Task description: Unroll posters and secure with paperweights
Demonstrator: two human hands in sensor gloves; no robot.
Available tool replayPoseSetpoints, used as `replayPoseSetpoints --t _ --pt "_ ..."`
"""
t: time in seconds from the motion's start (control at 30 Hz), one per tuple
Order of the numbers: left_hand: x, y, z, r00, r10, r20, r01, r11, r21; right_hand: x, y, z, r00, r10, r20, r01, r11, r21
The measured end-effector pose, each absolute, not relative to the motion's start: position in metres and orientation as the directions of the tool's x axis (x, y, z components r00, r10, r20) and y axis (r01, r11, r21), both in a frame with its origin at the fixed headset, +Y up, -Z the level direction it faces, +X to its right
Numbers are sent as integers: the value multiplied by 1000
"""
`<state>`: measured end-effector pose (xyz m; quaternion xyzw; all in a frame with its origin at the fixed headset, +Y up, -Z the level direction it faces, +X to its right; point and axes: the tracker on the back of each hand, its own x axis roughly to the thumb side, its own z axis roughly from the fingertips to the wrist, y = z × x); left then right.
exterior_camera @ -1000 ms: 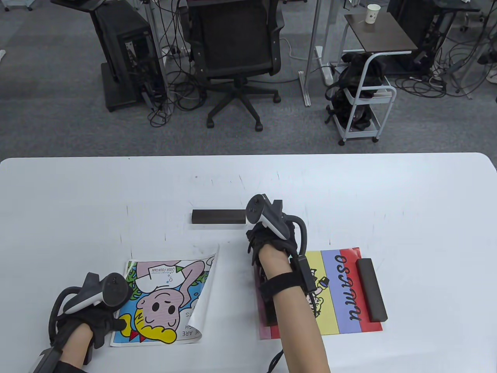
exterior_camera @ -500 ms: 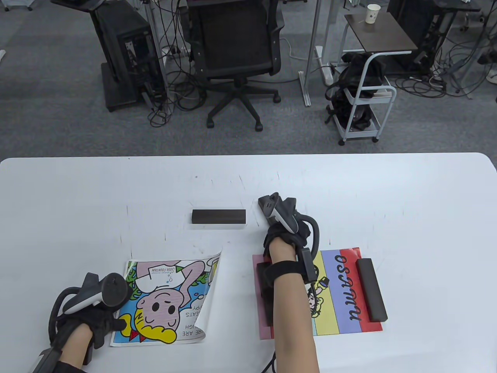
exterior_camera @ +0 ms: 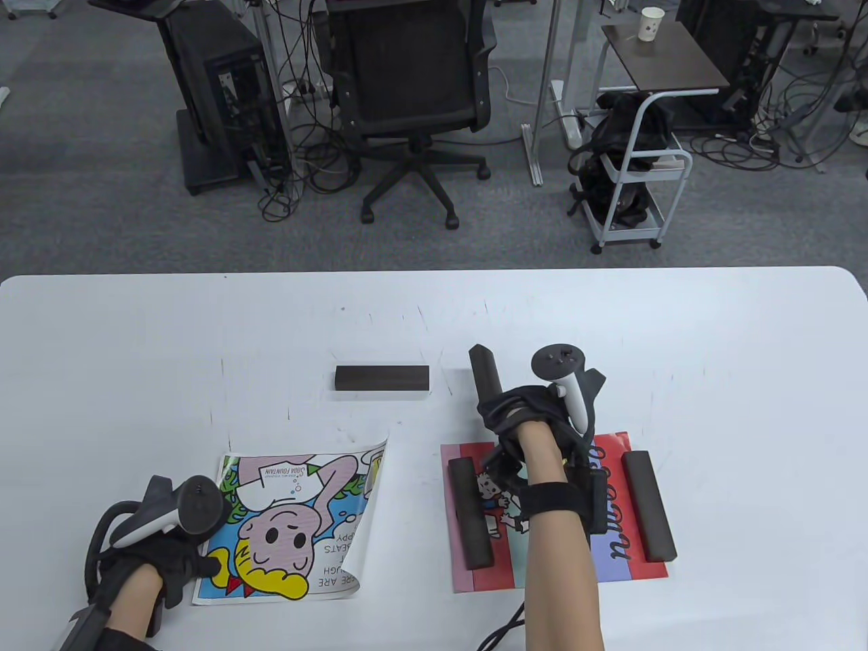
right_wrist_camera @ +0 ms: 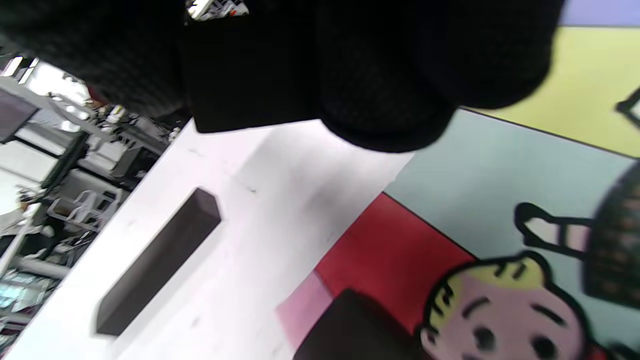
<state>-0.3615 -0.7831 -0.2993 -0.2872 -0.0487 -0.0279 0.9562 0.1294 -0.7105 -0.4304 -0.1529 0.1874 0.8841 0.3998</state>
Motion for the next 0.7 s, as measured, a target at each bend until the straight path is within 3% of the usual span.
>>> replayPoseSetpoints --t 0.23,0.43,0.57,0.7 --pt "-360 -782 -300 993 -40 113 96 831 -549 90 -678 -386 -671 693 -264 -738 -590 327" --pt "-359 -782 -300 991 -52 122 111 828 -550 46 -679 -362 -737 645 -200 -658 -619 429" --pt "-359 -782 -300 991 -55 126 115 827 -550 15 -678 -352 -827 540 -159 -544 -696 468" --pt "-358 -782 -301 990 -60 130 122 826 -551 -15 -677 -344 -937 330 -117 -345 -814 467"
